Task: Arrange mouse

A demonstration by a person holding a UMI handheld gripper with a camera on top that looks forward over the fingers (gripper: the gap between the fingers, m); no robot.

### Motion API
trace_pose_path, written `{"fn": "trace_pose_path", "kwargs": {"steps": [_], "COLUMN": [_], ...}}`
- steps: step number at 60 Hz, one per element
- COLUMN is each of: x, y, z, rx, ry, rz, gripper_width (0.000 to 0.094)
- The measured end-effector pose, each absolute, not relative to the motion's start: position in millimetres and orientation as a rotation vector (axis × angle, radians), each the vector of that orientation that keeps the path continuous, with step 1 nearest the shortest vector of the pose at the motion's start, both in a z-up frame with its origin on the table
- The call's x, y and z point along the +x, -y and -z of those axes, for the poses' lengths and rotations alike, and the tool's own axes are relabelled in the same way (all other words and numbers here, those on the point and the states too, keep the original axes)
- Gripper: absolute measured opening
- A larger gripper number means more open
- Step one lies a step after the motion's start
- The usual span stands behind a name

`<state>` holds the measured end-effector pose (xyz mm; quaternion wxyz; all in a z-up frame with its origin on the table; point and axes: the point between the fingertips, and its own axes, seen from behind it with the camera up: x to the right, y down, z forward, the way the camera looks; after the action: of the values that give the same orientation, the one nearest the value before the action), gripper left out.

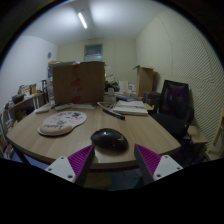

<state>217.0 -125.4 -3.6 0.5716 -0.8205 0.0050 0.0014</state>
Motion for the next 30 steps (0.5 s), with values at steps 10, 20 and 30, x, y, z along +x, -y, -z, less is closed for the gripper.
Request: {"fn": "trace_pose_path", "kwargs": {"steps": [10, 20, 30], "x": [221, 226, 234], "y": [92, 44, 27], "z": [6, 7, 8], "rx": [-1.923, -1.891, -1.873], "ry": [0.022, 0.001, -0.08], "rz": [-0.032, -0.022, 0.033], "gripper_width": [0.0827, 0.0827, 0.0584]}}
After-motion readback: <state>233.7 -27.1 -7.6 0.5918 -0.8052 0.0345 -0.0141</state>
